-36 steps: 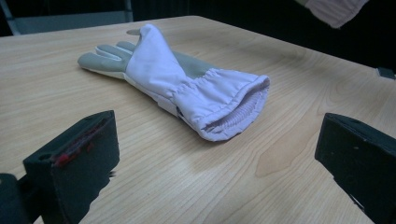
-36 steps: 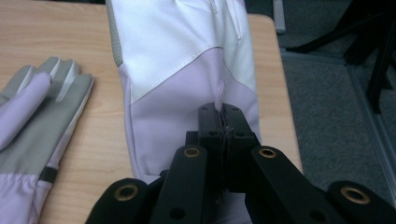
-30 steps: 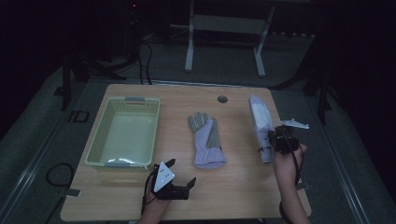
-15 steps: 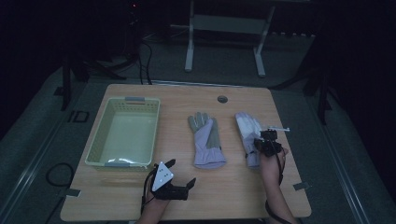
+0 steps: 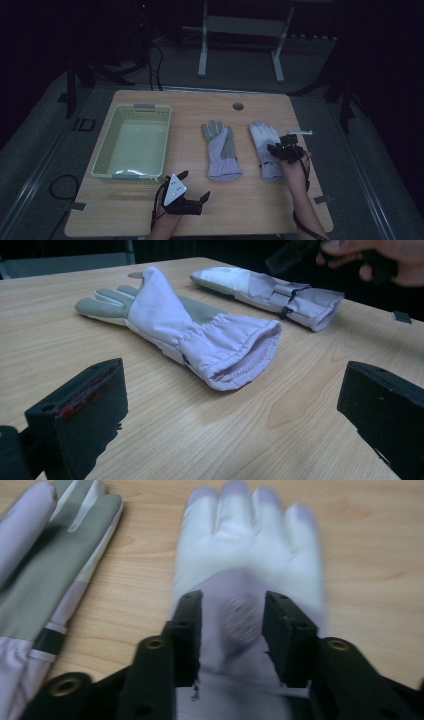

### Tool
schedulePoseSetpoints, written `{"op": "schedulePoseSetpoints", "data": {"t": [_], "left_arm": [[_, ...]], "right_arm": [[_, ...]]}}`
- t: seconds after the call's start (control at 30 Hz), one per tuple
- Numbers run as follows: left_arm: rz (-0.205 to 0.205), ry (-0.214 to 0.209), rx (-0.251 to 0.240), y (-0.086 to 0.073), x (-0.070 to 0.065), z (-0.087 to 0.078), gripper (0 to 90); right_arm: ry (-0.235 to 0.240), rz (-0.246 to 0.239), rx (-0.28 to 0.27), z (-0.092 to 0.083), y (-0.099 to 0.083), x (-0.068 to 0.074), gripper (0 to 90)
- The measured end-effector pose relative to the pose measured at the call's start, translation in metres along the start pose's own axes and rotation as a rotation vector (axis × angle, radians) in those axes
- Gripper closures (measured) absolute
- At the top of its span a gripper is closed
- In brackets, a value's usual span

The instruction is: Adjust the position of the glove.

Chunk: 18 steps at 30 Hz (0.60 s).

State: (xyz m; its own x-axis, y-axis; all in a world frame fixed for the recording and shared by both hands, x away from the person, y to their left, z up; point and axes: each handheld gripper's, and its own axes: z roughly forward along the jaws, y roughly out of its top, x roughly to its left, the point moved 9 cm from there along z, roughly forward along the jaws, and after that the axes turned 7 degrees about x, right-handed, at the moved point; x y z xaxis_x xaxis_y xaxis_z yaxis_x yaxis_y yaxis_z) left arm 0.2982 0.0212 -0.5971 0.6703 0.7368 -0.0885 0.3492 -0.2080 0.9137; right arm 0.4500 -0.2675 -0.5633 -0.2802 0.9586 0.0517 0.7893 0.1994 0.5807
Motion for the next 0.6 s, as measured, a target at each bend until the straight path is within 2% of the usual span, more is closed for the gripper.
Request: {"op": "schedulePoseSetpoints", "data": {"t": [0.07,0.1,0.13,0.2,0.3,0.33,0.43,0.47,0.6], "left_arm": [[-0.008,-0.002,-0.003,0.000,0.000,0.000,0.1],[-0.008,-0.003,-0.002,0.000,0.001,0.000,0.1],[-0.009,-0.003,-0.002,0.000,0.001,0.000,0.1],[-0.007,-0.001,-0.002,0.000,0.001,0.000,0.1],[-0.006,0.001,0.000,0.000,0.001,0.000,0.1],[-0.008,0.002,0.000,0.000,0.001,0.000,0.1],[-0.008,0.003,0.000,0.000,0.001,0.000,0.1],[-0.007,0.006,-0.001,0.000,0.001,0.000,0.1],[-0.009,0.010,-0.001,0.000,0.002,0.000,0.1]], "right_arm": [[0.044,-0.042,-0.014,-0.007,0.009,-0.003,51.5],[0.036,-0.070,-0.004,-0.009,0.011,-0.007,51.0],[0.051,-0.093,0.010,-0.010,0.012,-0.009,48.8],[0.085,-0.135,0.034,-0.011,0.011,-0.012,49.8],[0.120,-0.157,0.071,-0.010,0.006,-0.015,52.0],[0.118,-0.171,0.076,-0.008,0.004,-0.016,51.9],[0.137,-0.181,0.079,-0.002,0.000,-0.015,50.2],[0.128,-0.178,0.080,0.001,-0.001,-0.016,49.8],[0.150,-0.159,0.088,0.015,-0.007,-0.015,46.6]]}}
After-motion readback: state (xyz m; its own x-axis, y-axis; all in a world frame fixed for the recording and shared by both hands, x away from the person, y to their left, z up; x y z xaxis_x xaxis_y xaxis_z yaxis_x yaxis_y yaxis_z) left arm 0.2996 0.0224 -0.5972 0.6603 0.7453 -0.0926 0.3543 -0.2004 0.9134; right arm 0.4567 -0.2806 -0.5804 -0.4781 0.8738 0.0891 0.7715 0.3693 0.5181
